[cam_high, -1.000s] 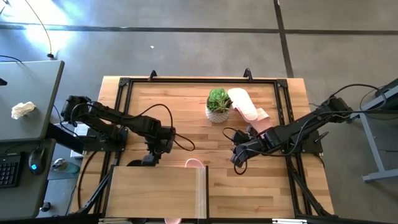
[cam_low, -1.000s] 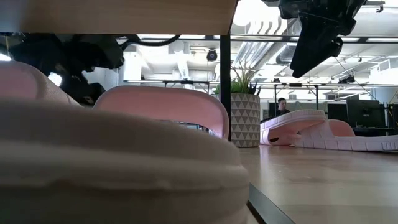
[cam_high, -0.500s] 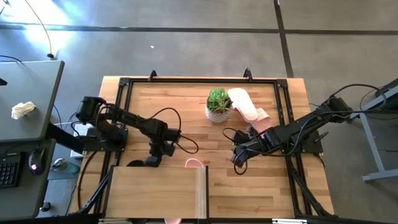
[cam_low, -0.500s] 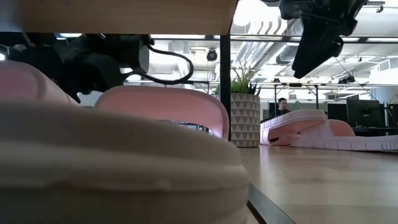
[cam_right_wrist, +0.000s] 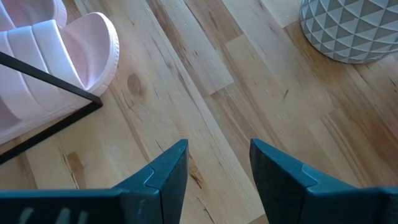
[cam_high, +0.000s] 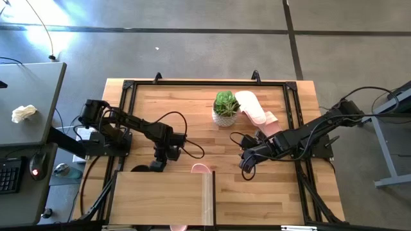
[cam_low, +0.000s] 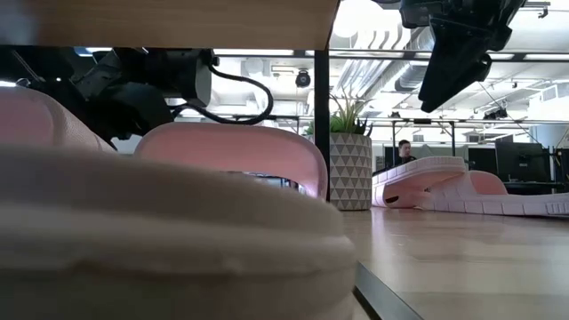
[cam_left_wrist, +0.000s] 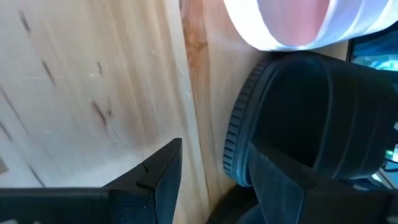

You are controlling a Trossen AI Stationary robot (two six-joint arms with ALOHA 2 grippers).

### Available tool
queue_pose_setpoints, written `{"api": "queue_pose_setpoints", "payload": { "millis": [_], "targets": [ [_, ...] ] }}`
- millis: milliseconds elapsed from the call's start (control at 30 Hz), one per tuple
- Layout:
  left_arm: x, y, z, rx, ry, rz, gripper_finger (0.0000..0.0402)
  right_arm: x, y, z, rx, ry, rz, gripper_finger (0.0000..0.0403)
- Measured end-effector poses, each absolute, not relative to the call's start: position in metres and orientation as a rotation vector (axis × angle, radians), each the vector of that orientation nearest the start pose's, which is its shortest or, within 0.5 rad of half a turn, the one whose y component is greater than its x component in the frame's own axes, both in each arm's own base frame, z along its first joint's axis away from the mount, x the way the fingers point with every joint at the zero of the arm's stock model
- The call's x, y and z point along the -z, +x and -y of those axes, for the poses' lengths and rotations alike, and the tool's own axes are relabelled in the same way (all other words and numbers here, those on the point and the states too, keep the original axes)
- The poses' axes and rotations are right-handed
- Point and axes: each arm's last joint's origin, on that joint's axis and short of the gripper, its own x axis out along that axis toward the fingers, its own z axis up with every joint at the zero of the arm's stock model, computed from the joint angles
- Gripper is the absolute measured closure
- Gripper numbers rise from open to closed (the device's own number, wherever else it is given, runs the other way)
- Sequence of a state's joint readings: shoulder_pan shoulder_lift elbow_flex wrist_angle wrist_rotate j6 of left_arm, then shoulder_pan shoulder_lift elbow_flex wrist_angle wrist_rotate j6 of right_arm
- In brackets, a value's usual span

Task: Pick and place slides into the shelf
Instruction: Adjust the slides under the shelf

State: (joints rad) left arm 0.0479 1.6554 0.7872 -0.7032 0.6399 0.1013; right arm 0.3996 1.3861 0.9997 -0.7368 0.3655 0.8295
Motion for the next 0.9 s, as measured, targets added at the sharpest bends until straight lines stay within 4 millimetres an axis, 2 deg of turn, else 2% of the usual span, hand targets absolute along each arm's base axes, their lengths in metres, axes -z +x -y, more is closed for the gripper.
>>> {"api": "queue_pose_setpoints", "payload": {
  "millis": [367,900],
  "targets": [
    [-0.119,0.239,0.009,0.563,-0.482,-1.478,0.0232,-0.241,0.245,-0.092,0.392,0.335,-0.963,0.0242],
    [-0.120,0.241,0.017,0.621,-0.468,-1.443,0.0232,-0.241,0.245,-0.093,0.389,0.345,-0.966,0.0242]
  ]
}}
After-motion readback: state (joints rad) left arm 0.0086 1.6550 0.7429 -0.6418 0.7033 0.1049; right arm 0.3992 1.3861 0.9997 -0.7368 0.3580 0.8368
